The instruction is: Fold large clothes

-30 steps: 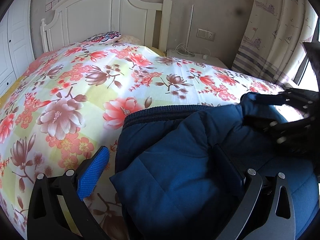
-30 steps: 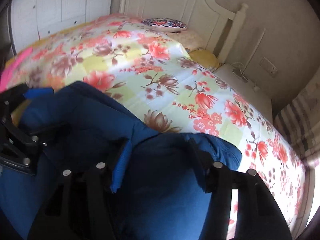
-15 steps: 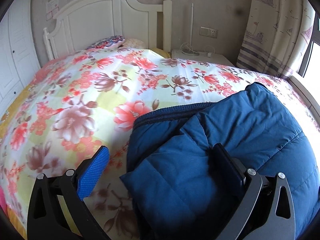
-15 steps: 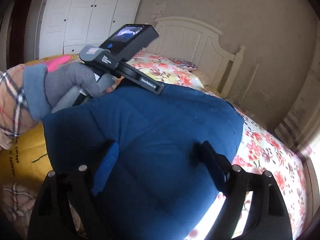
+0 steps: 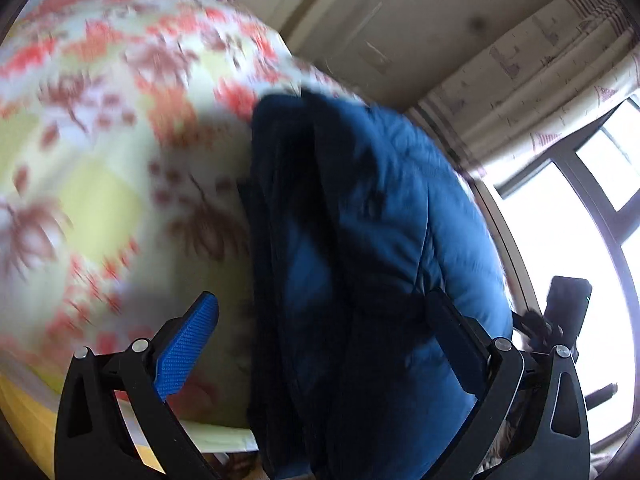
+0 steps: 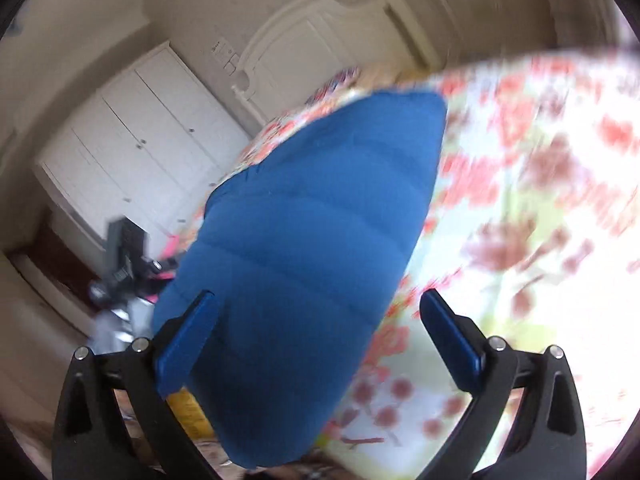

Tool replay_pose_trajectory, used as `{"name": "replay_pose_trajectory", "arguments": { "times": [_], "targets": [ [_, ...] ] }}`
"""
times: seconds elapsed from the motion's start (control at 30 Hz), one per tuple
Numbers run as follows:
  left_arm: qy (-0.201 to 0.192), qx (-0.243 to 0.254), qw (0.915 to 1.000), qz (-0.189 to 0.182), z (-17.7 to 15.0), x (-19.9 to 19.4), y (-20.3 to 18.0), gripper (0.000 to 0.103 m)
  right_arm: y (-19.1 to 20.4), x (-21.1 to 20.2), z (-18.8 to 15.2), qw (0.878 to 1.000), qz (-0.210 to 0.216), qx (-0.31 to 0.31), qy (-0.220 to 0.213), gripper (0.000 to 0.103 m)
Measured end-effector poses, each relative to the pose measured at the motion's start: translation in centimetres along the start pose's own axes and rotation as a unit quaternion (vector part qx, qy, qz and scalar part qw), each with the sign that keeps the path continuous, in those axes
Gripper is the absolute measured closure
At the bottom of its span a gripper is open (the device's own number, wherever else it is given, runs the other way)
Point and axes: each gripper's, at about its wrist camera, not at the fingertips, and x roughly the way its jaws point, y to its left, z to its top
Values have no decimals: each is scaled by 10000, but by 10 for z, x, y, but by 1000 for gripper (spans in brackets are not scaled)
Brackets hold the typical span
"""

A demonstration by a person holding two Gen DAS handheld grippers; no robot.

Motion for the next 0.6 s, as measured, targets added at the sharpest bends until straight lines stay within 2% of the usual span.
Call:
{"name": "replay_pose_trajectory", "arguments": {
  "times": [0.17, 0.33, 0.37, 0.4, 0.43, 0.47, 0.6],
  "targets": [
    [119, -477, 9964, -696, -9, 14, 23, 4, 0, 35, -7, 9960, 534, 285, 651, 2],
    [250, -327, 9975, -567, -12, 15, 16, 4, 9, 42, -10, 9958, 471, 199, 758, 2],
    [233, -332, 9974, -599, -14, 15, 15, 8, 11, 42, -11, 9961, 466, 147, 736, 2],
    [250, -352, 9966, -697, -16, 17, 14, 19, 13, 42, -12, 9965, 455, 99, 688, 2],
    [239, -406, 9951, -868, -18, 17, 14, 22, 13, 42, -12, 9965, 455, 99, 688, 7],
    [124, -374, 9951, -906, -22, 16, 13, 29, 21, 37, -16, 9980, 306, -164, 520, 16],
    [-251, -111, 9967, -760, -30, 10, -2, 43, 39, 27, -21, 9968, -112, -774, 179, 34]
  ]
}}
